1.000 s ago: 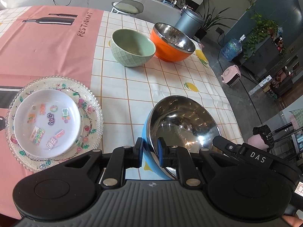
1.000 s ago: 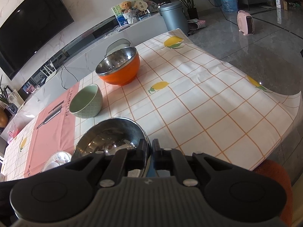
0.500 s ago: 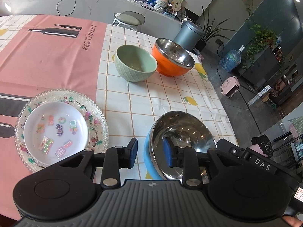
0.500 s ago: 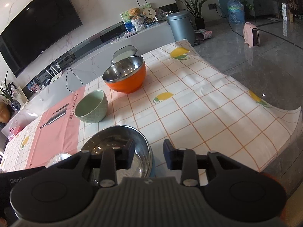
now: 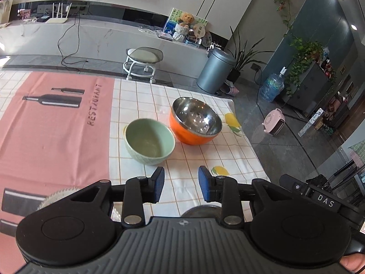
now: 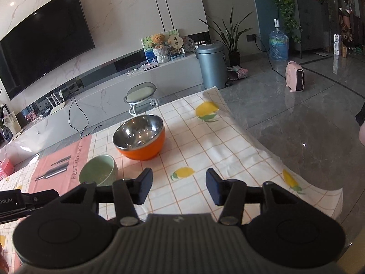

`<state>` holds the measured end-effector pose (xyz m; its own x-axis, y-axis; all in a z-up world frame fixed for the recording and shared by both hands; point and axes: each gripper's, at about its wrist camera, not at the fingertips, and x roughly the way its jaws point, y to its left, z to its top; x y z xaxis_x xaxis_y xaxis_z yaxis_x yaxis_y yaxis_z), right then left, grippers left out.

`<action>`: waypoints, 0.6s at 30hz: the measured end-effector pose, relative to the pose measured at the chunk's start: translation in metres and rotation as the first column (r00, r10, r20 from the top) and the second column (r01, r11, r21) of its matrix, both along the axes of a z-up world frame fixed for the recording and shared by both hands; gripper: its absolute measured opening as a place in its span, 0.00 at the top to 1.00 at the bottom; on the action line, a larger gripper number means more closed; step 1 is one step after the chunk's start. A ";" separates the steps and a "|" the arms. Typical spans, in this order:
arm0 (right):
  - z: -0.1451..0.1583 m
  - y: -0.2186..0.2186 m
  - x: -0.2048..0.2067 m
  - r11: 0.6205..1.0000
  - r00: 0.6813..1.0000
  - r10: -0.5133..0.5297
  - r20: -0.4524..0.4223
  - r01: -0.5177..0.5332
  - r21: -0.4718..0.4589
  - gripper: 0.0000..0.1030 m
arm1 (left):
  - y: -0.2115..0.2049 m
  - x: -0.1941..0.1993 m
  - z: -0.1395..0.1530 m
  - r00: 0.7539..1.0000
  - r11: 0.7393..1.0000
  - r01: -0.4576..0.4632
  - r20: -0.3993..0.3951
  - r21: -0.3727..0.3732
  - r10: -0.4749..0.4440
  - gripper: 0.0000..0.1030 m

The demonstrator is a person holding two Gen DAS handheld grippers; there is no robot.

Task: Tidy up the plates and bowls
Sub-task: 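Open both grippers and lift away from the bowls, then move both grippers to the rim of the orange bowl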

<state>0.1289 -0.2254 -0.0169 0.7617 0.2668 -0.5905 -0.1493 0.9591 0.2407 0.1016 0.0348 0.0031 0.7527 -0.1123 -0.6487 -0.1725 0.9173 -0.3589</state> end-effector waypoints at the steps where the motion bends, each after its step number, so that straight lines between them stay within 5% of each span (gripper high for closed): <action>1: 0.003 0.001 0.005 1.000 1.000 0.007 -0.002 -0.007 -0.003 0.49 | 0.000 0.005 0.003 1.000 1.000 -0.002 0.008 0.010 0.002 0.65; 5: 0.008 0.013 0.027 0.998 0.999 0.047 -0.012 -0.047 -0.032 0.47 | -0.001 0.029 0.009 1.000 1.000 0.022 0.008 0.011 -0.022 0.64; 12: 0.003 0.029 0.069 0.997 0.996 0.065 -0.058 -0.067 -0.036 0.39 | 0.003 0.075 0.002 0.999 0.998 0.048 -0.018 -0.035 -0.049 0.36; 18: -0.001 0.036 0.110 0.999 0.996 0.036 -0.087 -0.037 -0.013 0.37 | 0.009 0.112 -0.006 0.997 0.998 0.030 -0.070 -0.058 -0.034 0.36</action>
<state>0.2385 -0.1893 -0.0178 0.6974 0.2842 -0.6580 -0.1632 0.9569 0.2403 0.2139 0.0441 -0.0032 0.7003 -0.1739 -0.6923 -0.1702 0.9012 -0.3986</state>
